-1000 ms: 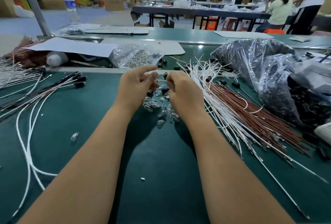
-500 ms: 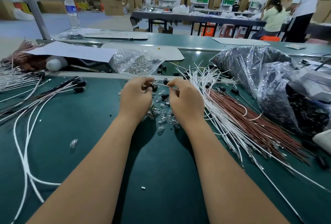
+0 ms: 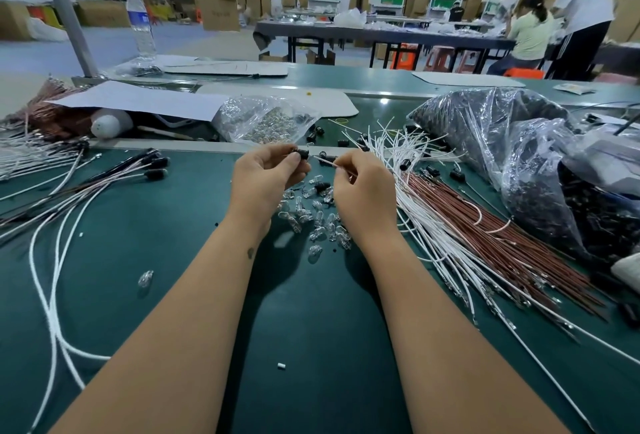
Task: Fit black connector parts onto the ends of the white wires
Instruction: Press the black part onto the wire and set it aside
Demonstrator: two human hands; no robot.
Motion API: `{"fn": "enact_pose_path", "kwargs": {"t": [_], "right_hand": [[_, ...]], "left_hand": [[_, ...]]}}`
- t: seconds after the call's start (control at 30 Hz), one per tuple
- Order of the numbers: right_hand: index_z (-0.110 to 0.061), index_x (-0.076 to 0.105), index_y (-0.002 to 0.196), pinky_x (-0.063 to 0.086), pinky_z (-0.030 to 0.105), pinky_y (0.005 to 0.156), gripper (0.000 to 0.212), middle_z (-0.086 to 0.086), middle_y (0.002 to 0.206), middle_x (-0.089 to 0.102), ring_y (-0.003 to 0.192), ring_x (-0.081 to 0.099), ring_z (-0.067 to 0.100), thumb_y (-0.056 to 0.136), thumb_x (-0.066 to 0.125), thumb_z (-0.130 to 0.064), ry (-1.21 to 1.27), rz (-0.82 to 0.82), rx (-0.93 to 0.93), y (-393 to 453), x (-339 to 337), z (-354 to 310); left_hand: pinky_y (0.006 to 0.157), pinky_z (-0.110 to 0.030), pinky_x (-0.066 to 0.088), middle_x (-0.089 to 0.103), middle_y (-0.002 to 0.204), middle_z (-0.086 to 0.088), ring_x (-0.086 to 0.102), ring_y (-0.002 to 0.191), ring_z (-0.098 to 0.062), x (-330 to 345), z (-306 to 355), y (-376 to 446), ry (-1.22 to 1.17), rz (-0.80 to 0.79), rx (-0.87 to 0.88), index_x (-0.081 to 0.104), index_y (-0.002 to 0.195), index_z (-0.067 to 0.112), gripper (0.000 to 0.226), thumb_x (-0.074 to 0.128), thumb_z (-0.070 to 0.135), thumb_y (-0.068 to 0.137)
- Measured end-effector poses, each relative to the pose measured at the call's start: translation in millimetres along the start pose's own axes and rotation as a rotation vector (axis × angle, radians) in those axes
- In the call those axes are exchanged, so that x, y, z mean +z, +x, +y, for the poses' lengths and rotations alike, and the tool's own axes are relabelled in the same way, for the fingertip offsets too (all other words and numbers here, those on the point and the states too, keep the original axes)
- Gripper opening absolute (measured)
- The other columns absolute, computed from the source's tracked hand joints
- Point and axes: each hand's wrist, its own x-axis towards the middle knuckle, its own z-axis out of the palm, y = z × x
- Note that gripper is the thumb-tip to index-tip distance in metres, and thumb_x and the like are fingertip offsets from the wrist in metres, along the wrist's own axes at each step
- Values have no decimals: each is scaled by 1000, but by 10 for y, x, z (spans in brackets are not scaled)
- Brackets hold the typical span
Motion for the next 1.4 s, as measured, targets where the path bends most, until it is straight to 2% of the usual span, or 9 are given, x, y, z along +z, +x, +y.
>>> {"fn": "enact_pose_path", "kwargs": {"t": [0.17, 0.43, 0.6, 0.73, 0.9, 1.0, 1.13, 1.3, 1.4], "right_hand": [[-8, 66, 92, 38, 19, 68, 13, 5, 94, 62, 78, 52, 12, 90, 54, -4, -1, -15, -11, -5, 6, -2], [-12, 67, 94, 35, 8, 62, 15, -2, 89, 62, 77, 50, 8, 91, 53, -7, 25, 27, 23, 11, -14, 15], [-10, 69, 95, 40, 18, 71, 15, 2, 94, 64, 81, 54, 11, 91, 56, -6, 42, 12, -51, -9, 2, -10], [-11, 72, 100, 38, 20, 72, 16, -3, 89, 55, 85, 53, 13, 90, 60, -7, 40, 30, -49, -4, 4, 0], [-17, 63, 121, 48, 22, 74, 40, 0, 86, 65, 79, 60, 14, 86, 63, 1, 104, -30, -50, -14, -17, -23], [-11, 65, 118, 49, 24, 80, 33, 3, 95, 68, 86, 62, 16, 87, 59, 1, 124, -69, -78, -35, -2, -42], [-4, 68, 109, 43, 23, 85, 21, 10, 105, 63, 96, 58, 21, 89, 60, -3, 36, -121, -117, -34, 11, -50], [-4, 66, 107, 45, 30, 86, 19, 8, 104, 61, 97, 55, 21, 90, 58, -2, -65, -104, -151, -30, -18, -29], [-11, 61, 109, 33, 24, 80, 17, 2, 102, 60, 89, 49, 13, 95, 53, -9, -288, -23, -145, -2, -15, 31]], "left_hand": [[68, -20, 56, 73, 70, -2, 71, 70, -13, 14, -31, 9, 35, -57, 13, 66, 90, 12, 17, 60, -4, 89], [77, -25, 57, 73, 83, -1, 69, 80, -14, -11, -52, 8, 223, -94, 112, 69, 89, 20, 23, 70, -2, 82], [76, -26, 57, 72, 80, -2, 68, 75, -11, -3, -41, -16, 237, -120, 88, 68, 88, 20, 20, 70, 0, 83], [79, -25, 56, 70, 82, -5, 66, 75, -11, -19, -5, -35, 286, -118, 101, 68, 88, 18, 22, 72, -2, 80], [75, -20, 55, 70, 85, -13, 64, 71, -10, 7, 24, -76, 386, -145, 124, 70, 97, 9, 24, 72, -6, 78], [75, -28, 55, 69, 82, -10, 60, 70, -15, 1, 31, -75, 460, -99, 197, 72, 95, 12, 23, 72, -4, 79], [82, -34, 57, 73, 87, -11, 69, 80, -21, -14, 16, -84, 521, -116, 230, 73, 101, 7, 24, 74, 0, 79], [76, -27, 56, 73, 85, -7, 68, 77, -15, -8, 0, -77, 665, -126, 302, 74, 99, 6, 13, 68, 9, 87], [65, -11, 45, 68, 77, 0, 59, 66, -5, -48, 4, -42, 773, 16, 363, 72, 95, 9, 10, 64, 13, 90]]}}
